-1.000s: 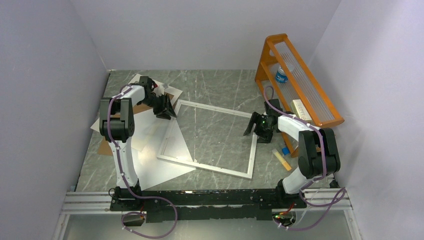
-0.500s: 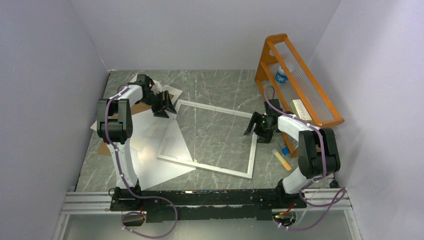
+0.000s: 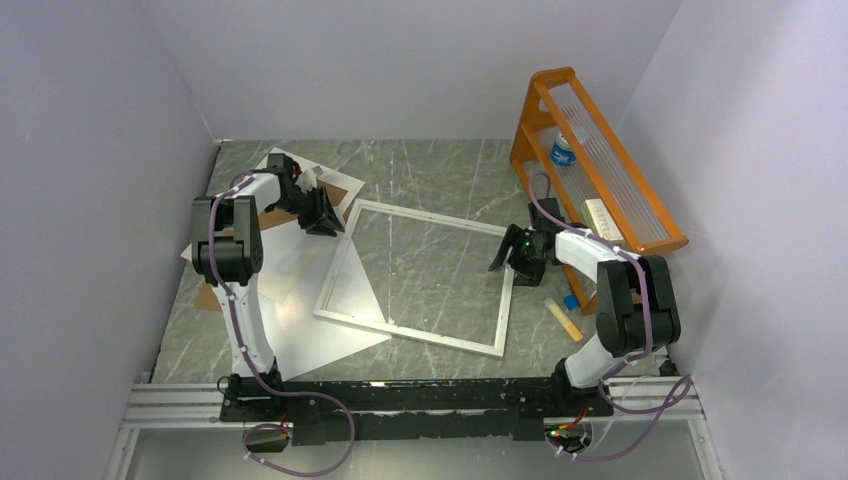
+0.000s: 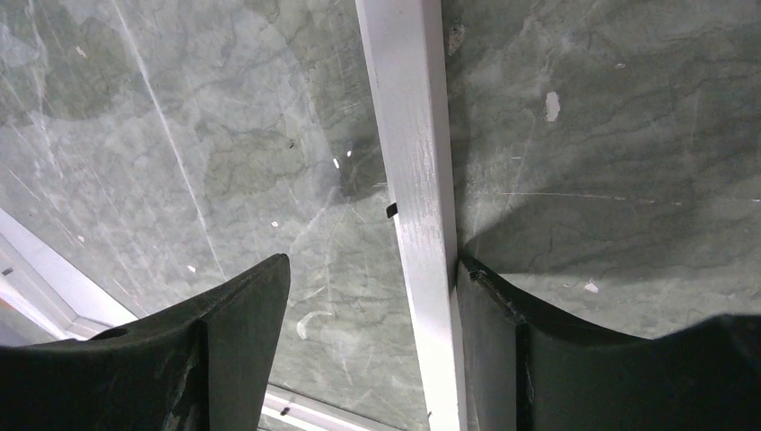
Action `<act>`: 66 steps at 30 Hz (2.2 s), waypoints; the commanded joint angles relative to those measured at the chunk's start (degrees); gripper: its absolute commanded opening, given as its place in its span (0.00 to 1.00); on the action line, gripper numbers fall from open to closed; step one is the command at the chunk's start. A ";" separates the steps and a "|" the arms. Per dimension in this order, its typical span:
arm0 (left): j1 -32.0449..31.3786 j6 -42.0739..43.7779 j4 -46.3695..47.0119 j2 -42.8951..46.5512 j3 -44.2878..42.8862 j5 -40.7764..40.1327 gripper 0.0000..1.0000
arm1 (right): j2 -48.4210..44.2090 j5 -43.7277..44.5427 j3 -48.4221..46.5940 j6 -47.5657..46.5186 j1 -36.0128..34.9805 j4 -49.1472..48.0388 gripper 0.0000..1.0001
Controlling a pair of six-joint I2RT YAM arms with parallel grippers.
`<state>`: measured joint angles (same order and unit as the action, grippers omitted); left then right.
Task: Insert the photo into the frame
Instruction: Adjust the photo frame item on the photo frame.
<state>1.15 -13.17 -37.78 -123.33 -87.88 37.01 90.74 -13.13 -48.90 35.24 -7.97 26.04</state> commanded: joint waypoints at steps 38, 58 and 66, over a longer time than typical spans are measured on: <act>-10.19 6.25 -10.82 -9.08 -5.90 -17.32 0.42 | 0.43 -11.58 -0.28 -3.25 -0.24 -6.66 0.74; -10.11 3.11 -7.00 -3.23 -5.04 -24.14 0.44 | -2.87 10.72 -5.60 -1.68 -0.47 5.04 0.75; -9.51 1.15 -6.16 0.14 -2.49 -25.68 0.56 | -4.05 9.52 -9.29 -3.93 -1.46 6.99 0.76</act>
<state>-8.73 -11.75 -44.45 -123.20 -93.97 16.62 88.90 -3.42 -54.59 32.86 -8.75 31.86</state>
